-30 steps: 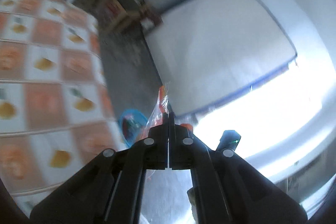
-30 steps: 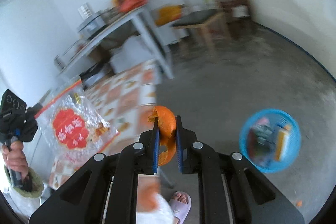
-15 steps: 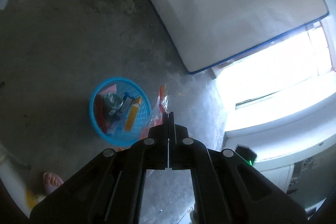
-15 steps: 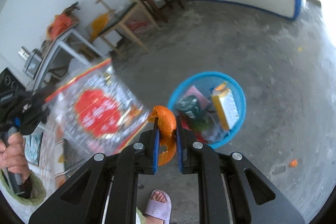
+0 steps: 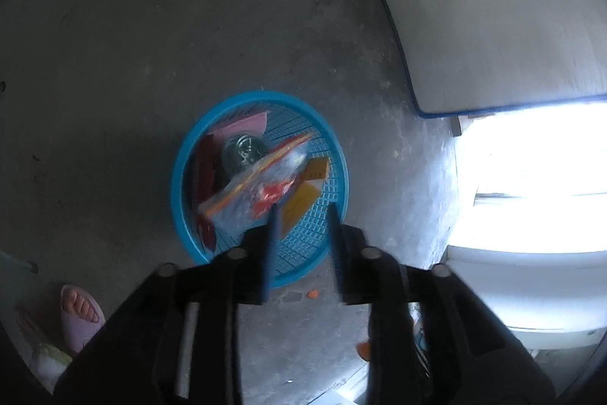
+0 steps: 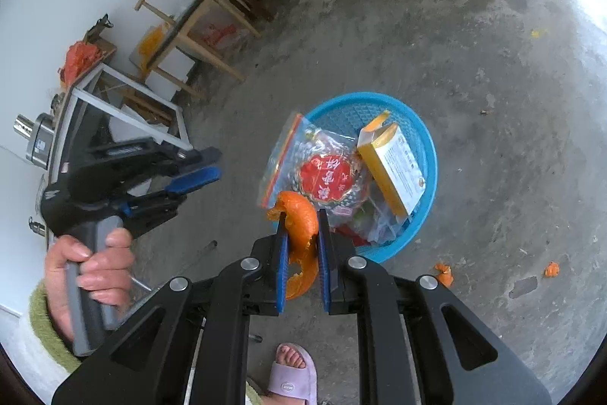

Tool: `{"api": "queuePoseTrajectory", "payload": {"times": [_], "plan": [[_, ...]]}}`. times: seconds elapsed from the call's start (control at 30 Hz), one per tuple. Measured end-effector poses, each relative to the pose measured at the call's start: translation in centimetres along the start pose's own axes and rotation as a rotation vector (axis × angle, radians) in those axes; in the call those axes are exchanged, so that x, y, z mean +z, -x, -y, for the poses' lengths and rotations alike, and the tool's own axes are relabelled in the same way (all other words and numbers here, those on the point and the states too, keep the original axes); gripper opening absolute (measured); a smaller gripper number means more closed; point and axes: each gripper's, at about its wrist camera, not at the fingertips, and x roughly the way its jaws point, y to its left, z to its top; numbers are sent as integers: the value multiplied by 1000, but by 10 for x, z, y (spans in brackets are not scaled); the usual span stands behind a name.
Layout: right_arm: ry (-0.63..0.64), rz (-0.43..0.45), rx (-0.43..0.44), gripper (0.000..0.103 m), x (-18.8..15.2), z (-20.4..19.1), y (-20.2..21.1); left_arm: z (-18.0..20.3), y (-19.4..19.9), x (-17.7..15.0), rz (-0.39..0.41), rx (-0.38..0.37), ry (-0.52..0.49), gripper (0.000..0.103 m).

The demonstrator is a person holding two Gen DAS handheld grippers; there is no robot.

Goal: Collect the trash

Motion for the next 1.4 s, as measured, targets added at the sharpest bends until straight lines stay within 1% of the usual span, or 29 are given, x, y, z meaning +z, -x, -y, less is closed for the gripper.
{"api": "queuePoseTrajectory", "payload": {"times": [0.07, 0.13, 0.2, 0.23, 0.27, 0.3, 0.33, 0.37, 0.4, 0.5, 0.53, 0.6, 0.63, 0.67, 0.73, 0.77, 0.83, 0.93, 1.0, 1.03, 1.07, 1.1, 1.17, 1.2, 1.27, 1.33, 1.4], "plan": [[7, -17, -3, 14, 5, -2, -12, 6, 13, 3, 26, 2, -24, 38], [28, -30, -13, 14, 9, -6, -24, 19, 31, 7, 40, -17, -53, 43], [59, -51, -45, 15, 13, -12, -41, 23, 52, 4, 49, -28, -68, 48], [72, -77, -64, 17, 13, -12, -55, 25, 63, 1, 54, -32, -77, 49], [77, -109, -85, 20, 12, -11, -67, 32, 71, 6, 60, -43, -93, 50], [79, -137, -103, 24, 12, -10, -76, 34, 92, 0, 74, -52, -116, 52], [82, -164, -129, 35, 11, -8, -86, 35, 103, -2, 85, -53, -133, 54], [82, -183, -157, 40, 9, -6, -94, 35, 124, -8, 109, -58, -160, 57], [81, -182, -166, 40, 8, -5, -95, 34, 140, -15, 125, -56, -183, 59], [66, -152, -166, 48, 5, -6, -86, 22, 193, -44, 163, -47, -257, 60], [66, -139, -163, 50, 4, -7, -81, 16, 209, -54, 183, -50, -269, 60], [71, -127, -159, 51, 4, -12, -71, -2, 247, -81, 248, -66, -274, 64], [73, -116, -155, 51, 2, -16, -62, -11, 260, -89, 274, -66, -268, 64], [74, -107, -150, 51, 4, -17, -56, -25, 279, -106, 318, -59, -259, 65], [81, -73, -134, 51, 3, -29, -33, -46, 310, -131, 397, -9, -246, 65], [87, -56, -127, 51, 2, -34, -23, -58, 332, -150, 464, 32, -242, 65], [105, -20, -109, 51, -7, -50, 1, -77, 364, -182, 564, 96, -243, 67], [138, 18, -95, 55, -35, -81, 43, -105, 404, -236, 684, 220, -234, 73], [188, 37, -75, 57, -57, -106, 69, -119, 426, -268, 738, 268, -222, 80], [212, 46, -73, 60, -64, -116, 78, -123, 432, -280, 760, 288, -214, 82], [275, 68, -82, 65, -79, -138, 95, -130, 445, -298, 794, 319, -203, 85], [331, 90, -105, 67, -89, -155, 107, -135, 450, -313, 816, 346, -196, 88], [452, 157, -166, 76, -108, -189, 133, -145, 459, -337, 844, 387, -174, 92], [502, 194, -185, 79, -117, -204, 148, -148, 464, -350, 859, 404, -159, 93], [614, 298, -220, 91, -137, -243, 181, -152, 469, -367, 873, 439, -132, 94], [698, 384, -232, 96, -154, -270, 204, -154, 477, -379, 889, 486, -101, 94], [797, 465, -215, 96, -177, -300, 230, -154, 485, -395, 919, 504, -58, 94]]}}
